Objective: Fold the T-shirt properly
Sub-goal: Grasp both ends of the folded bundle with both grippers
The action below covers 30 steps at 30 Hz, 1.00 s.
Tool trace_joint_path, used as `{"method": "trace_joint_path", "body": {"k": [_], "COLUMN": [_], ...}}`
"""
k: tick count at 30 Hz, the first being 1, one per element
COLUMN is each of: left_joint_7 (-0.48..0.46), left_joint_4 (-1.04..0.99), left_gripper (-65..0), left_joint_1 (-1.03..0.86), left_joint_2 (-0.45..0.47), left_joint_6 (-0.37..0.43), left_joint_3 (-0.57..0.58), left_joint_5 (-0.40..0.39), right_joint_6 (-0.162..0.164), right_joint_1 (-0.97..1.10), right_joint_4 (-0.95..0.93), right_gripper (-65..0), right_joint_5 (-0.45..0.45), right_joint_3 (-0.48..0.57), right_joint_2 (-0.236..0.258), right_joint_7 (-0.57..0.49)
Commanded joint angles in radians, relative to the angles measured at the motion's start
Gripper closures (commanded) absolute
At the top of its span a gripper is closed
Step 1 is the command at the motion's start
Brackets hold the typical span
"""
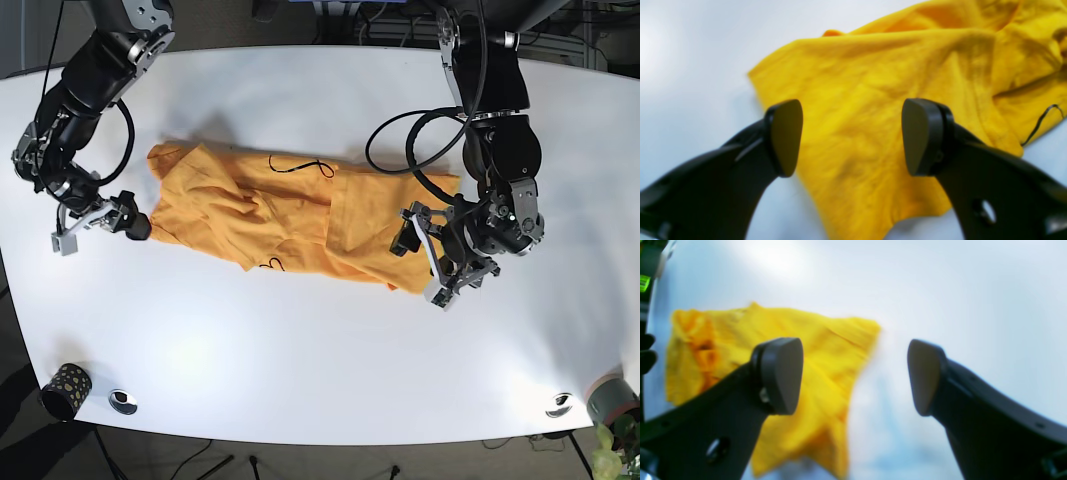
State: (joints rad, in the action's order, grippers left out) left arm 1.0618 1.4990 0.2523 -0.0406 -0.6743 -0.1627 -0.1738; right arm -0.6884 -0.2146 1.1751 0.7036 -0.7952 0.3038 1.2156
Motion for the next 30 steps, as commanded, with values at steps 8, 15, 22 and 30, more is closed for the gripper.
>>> {"method": "trace_joint_path", "body": {"k": [8,15,22,30], "left_joint_7": [-0.068,-0.036,0.041,0.056], "left_joint_4": [-0.145,-0.139,0.013,0.078], "left_gripper": [-39.4,-39.4,-39.4,-39.4], "left_joint_1": [0.014,0.014,0.014,-0.031], "left_joint_2": [0.049,0.098,0.106,0.133], "left_joint_6": [-0.006,-0.006,-0.008,-0.008], "left_joint_3": [-0.001,0.001,0.001,-0.001], "left_joint_5": [-0.011,-0.013,-0.013,-0.010], "right_joint_6": [-0.010,-0.010,-0.010,-0.010], "right_joint_1": [0.060,0.082,0.079,0.068], "right_joint_4": [-0.039,-0.037,0.095,0.118], "right_gripper": [-46.3,-46.1,-46.0,-45.8], "right_joint_5": [0.031,0.035,0.035,0.029], "right_joint_3": [0.001,0.056,0.132,0.201], "right_joint_2": [0.025,-0.053,-0.148,-0.206], "right_joint_7": [-0.015,-0.009,-0.007,-0.013]}}
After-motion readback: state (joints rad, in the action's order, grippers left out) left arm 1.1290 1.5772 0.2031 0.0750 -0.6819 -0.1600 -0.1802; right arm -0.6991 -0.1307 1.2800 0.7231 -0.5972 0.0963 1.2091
